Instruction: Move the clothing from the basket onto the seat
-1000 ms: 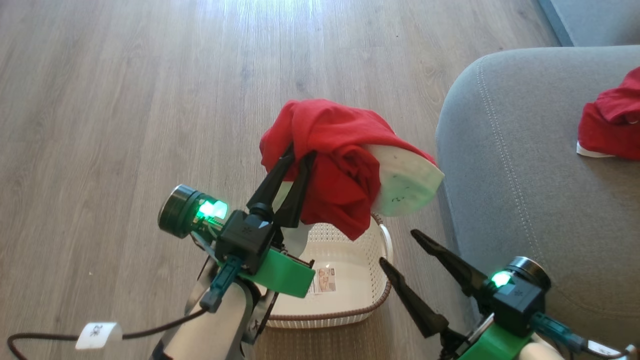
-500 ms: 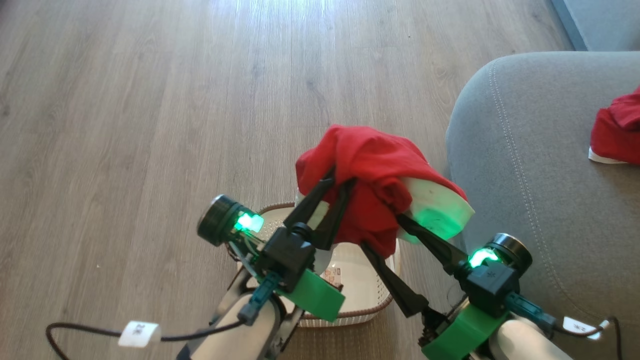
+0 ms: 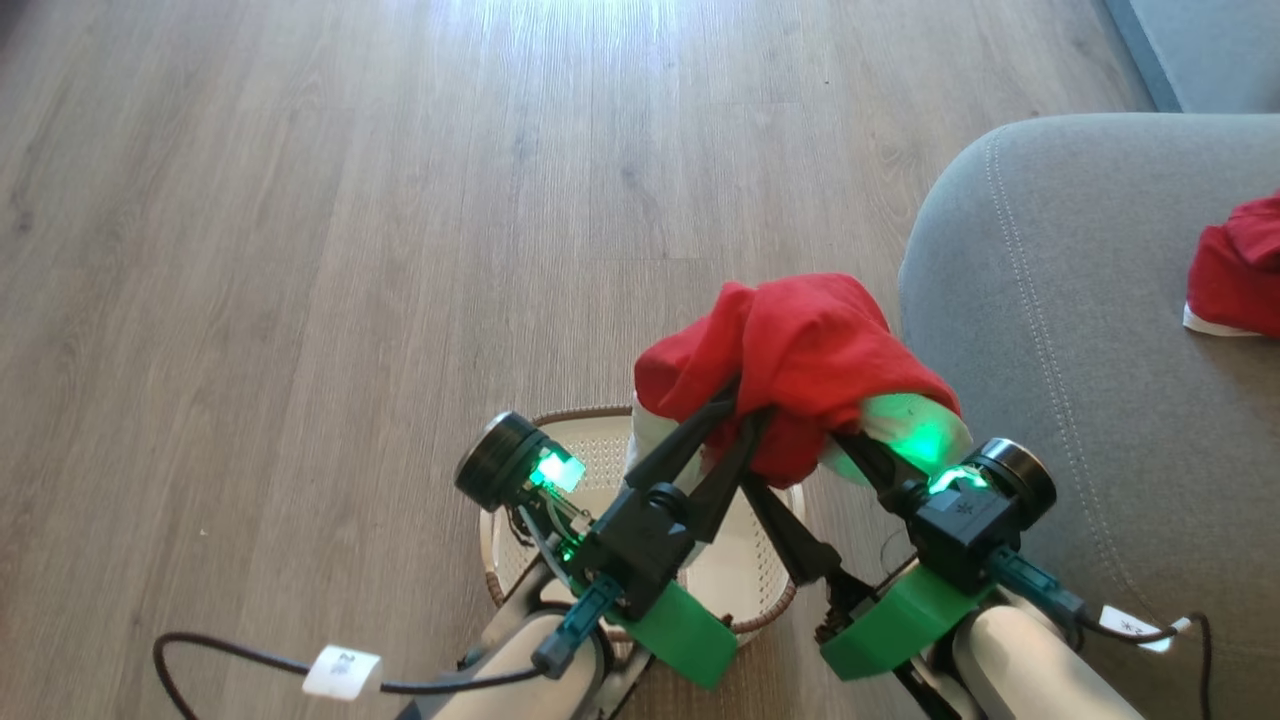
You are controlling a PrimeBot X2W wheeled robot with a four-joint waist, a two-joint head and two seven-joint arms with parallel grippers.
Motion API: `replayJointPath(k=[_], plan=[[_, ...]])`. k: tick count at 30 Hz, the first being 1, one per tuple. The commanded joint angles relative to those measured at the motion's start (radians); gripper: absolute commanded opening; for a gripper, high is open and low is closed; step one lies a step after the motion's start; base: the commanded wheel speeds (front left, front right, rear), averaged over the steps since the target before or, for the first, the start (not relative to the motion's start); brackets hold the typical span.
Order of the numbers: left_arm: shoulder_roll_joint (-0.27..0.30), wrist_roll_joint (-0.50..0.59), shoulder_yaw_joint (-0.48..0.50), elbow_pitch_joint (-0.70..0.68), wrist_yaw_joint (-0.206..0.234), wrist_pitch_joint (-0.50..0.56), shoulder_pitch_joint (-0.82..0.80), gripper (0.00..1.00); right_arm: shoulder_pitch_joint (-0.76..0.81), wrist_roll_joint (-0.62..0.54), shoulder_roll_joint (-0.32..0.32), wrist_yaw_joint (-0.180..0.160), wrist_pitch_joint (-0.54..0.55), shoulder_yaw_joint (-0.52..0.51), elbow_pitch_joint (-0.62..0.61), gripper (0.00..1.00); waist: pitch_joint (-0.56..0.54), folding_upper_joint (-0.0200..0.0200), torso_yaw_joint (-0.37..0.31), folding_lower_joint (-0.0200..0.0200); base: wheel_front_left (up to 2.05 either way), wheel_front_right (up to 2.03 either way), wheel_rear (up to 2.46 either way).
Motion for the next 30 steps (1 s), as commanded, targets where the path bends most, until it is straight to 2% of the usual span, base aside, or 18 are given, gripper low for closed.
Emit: replayJointPath(k=[1, 3, 4, 5, 6, 14, 24, 25, 27, 28, 30], plan=[[-0.006, -0.011, 0.023, -0.027, 0.000, -0.010, -0.046, 0.00, -0.039, -0.009, 0.018, 0.000, -0.003, -0.003, -0.028, 1.00, -0.001, 0.0000, 0.002, 0.0000, 0.00, 0.00, 0.00], [-0.006, -0.014, 0.012, -0.025, 0.001, -0.010, -0.044, 0.00, -0.035, -0.015, 0.038, 0.000, -0.003, -0.020, -0.022, 1.00, -0.002, 0.0000, 0.004, 0.0000, 0.00, 0.00, 0.00], [-0.006, -0.015, 0.007, -0.024, 0.002, -0.010, -0.043, 0.00, -0.031, -0.008, 0.048, 0.000, -0.003, -0.025, -0.012, 0.65, -0.003, 0.0000, 0.006, 0.0000, 0.00, 0.00, 0.00], [-0.006, -0.015, 0.003, -0.024, 0.004, -0.010, -0.042, 0.00, -0.030, -0.003, 0.056, 0.000, -0.003, -0.033, -0.007, 0.11, -0.004, 0.0000, 0.007, 0.0000, 0.00, 0.00, 0.00], [-0.006, -0.017, 0.000, -0.023, 0.005, -0.010, -0.042, 0.00, -0.029, 0.004, 0.064, 0.000, -0.003, -0.039, -0.005, 0.00, -0.004, 0.0000, 0.008, 0.0000, 0.00, 0.00, 0.00], [-0.006, -0.020, 0.006, -0.024, 0.007, -0.010, -0.044, 0.00, -0.026, 0.009, 0.098, 0.000, -0.003, -0.107, -0.011, 0.00, -0.002, 0.0000, 0.017, 0.0000, 0.00, 0.00, 0.00], [-0.006, -0.025, 0.016, -0.020, 0.013, -0.010, -0.043, 0.00, -0.024, -0.014, 0.109, 0.000, -0.003, -0.143, -0.051, 0.00, 0.004, 0.0000, 0.020, 0.0000, 0.00, 0.00, 0.00], [-0.006, -0.026, 0.018, -0.019, 0.014, -0.010, -0.043, 0.17, -0.023, -0.016, 0.109, 0.000, -0.003, -0.145, -0.053, 0.00, 0.005, 0.0000, 0.020, 0.0000, 0.00, 0.00, 0.00], [-0.006, -0.024, 0.023, -0.019, 0.021, -0.010, -0.045, 0.65, -0.024, -0.021, 0.110, 0.000, -0.003, -0.149, -0.057, 0.00, 0.006, 0.0000, 0.020, 0.0000, 0.00, 0.00, 0.00], [-0.006, -0.024, 0.026, -0.020, 0.026, -0.010, -0.045, 1.00, -0.024, -0.023, 0.110, 0.000, -0.003, -0.150, -0.059, 0.00, 0.007, 0.0000, 0.020, 0.0000, 0.00, 0.00, 0.00], [-0.006, -0.028, 0.027, -0.013, 0.028, -0.010, -0.045, 1.00, -0.026, -0.036, 0.107, 0.000, -0.003, -0.157, -0.065, 0.00, 0.009, 0.0000, 0.019, 0.0000, 0.00, 0.00, 0.00]])
